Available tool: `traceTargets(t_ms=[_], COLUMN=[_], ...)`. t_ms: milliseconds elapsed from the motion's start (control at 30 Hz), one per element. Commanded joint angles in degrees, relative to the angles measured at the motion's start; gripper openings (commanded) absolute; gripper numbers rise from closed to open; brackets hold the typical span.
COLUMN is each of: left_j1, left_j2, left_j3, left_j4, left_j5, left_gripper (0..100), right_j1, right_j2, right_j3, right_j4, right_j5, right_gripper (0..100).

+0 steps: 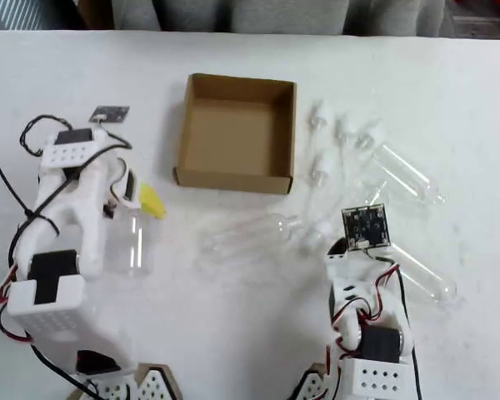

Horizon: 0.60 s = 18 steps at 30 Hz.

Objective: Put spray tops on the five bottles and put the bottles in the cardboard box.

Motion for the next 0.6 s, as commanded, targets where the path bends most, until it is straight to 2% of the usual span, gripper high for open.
traceTargets(t_ms=[0,200,567], left_j1=[-0.75,-0.75,-0.22], left_j2=[-0.66,-0.48,-0.57], left_j3=[-2.73,-2.55,6.86], left_j4=[1.05,0.09,-11.78], left_j5=[-2.81,-4.13,-3.69], left_gripper=[35,35,35], right_j1=[0.22,0.22,0.31], right_j2=[-0.40,-0.40,-0.40], right_j3=[-0.35,-0.35,-0.35], right_j4=[-1.27,-1.27,-1.27], right_j5=[0.70,0.79,0.79], right_gripper=[3.1,3.1,3.1])
